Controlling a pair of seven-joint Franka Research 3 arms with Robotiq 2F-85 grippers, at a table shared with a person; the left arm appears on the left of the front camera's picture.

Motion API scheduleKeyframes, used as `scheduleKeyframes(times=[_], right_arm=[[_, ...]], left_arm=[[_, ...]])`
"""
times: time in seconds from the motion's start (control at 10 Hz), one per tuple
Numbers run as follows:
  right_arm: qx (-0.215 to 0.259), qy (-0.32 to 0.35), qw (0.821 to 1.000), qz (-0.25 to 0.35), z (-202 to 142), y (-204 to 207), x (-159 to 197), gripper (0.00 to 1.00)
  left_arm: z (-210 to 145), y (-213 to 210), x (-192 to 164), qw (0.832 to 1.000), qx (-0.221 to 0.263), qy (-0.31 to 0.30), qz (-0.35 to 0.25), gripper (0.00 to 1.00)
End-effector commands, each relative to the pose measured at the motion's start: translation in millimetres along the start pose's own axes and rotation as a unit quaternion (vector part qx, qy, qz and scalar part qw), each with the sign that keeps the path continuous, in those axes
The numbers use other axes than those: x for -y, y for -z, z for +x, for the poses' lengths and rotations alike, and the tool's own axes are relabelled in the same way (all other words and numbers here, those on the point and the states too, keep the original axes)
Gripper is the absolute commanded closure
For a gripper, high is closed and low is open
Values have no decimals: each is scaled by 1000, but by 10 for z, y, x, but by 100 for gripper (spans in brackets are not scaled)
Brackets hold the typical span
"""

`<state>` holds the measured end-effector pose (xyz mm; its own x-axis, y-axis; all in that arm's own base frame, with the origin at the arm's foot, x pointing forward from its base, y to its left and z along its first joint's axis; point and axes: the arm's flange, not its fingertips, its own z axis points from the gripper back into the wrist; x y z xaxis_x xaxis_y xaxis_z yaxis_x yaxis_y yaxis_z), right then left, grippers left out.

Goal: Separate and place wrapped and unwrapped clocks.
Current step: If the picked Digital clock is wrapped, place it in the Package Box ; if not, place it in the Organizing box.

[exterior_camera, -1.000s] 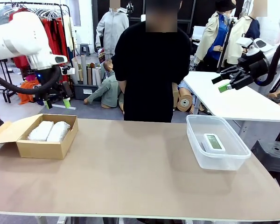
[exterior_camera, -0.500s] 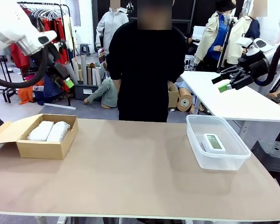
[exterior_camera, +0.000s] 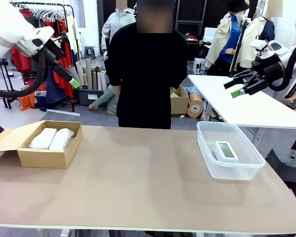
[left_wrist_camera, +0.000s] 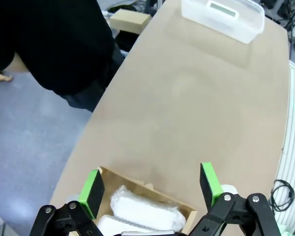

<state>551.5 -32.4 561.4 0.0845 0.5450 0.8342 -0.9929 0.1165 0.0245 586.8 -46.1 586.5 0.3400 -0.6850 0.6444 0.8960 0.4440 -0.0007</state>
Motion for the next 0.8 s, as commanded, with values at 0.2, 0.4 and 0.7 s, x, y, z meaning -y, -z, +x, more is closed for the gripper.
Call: scheduleKeyframes(times=[0.2,0.4,0.7], right_arm=[[1,-2,1000,-1,18,-8,-3,0],[1,-2,1000,-1,18,-8,-3,0],[1,-2,1000,-1,18,-8,-3,0]], left_arm=[[-9,14,-19,1000,-2,-13,0,0],[-102,66,-106,991,27,78,-101,0],[-216,85,-217,971,77,180,-137,0]])
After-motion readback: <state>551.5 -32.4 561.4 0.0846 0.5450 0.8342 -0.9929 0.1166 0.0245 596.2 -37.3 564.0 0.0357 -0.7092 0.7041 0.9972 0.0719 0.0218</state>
